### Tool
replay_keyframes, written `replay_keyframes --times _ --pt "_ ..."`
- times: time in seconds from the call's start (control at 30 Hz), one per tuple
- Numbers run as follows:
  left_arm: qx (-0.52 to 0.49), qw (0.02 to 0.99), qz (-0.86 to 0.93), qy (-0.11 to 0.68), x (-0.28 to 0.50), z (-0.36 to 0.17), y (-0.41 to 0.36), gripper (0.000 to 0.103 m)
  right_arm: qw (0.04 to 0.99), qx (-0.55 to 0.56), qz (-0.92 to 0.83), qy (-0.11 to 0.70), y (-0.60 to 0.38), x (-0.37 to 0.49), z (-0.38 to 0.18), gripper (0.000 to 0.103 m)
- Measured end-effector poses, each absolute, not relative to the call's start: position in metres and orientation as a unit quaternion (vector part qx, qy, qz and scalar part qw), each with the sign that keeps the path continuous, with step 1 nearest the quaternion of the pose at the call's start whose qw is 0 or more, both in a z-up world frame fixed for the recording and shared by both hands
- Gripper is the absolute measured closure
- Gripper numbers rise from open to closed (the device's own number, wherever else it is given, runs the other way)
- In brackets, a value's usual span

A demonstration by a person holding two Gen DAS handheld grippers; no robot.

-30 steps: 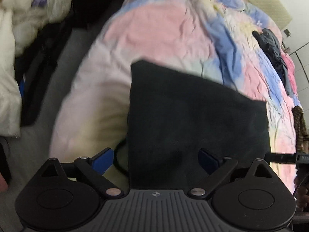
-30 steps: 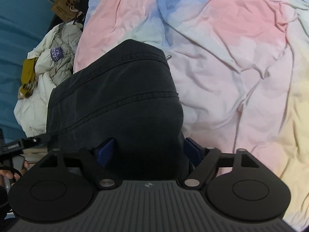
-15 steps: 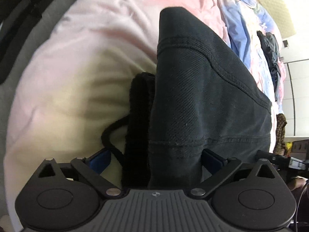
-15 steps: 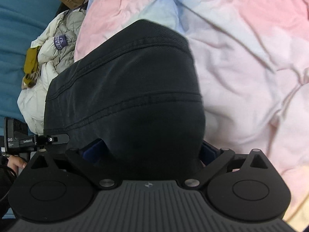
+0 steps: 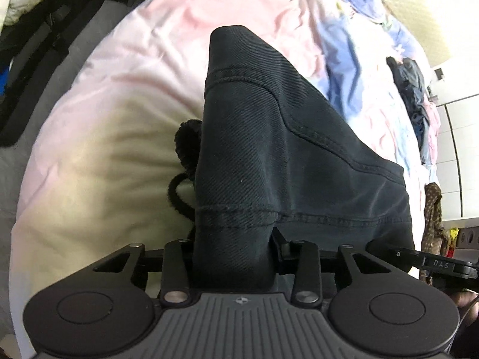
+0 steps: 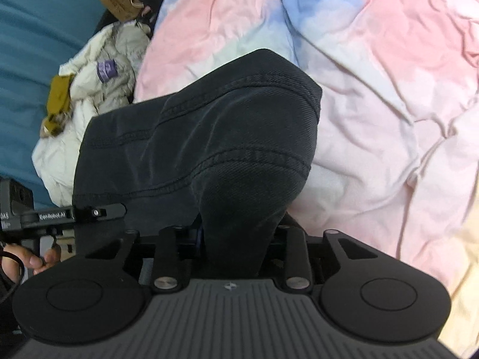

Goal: Fold clothes
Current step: 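Lift the folded trousers with both tools and carry them beside the brown scarf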

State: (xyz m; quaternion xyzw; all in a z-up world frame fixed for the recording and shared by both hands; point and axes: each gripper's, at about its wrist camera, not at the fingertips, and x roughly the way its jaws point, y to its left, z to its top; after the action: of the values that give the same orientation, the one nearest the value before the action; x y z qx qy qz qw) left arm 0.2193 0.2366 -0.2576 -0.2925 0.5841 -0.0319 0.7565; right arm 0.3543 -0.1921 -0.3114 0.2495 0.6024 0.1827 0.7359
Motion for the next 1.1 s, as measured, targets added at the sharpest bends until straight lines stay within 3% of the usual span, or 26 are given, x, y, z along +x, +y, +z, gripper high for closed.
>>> replay_keyframes --times 0.67,1.1 --pt "-0.270 0.805 0.018 0.529 0.132 -0.124 0.112 0.064 0.759 0.259 0.238 0.547 -0.280 0.272 -0.200 0.071" --pt "-0.258 0.791 -0.047 0.552 0.105 -0.139 -0.015 0.064 0.777 0.261 0.188 0.541 -0.382 0.181 -0.193 0.071"
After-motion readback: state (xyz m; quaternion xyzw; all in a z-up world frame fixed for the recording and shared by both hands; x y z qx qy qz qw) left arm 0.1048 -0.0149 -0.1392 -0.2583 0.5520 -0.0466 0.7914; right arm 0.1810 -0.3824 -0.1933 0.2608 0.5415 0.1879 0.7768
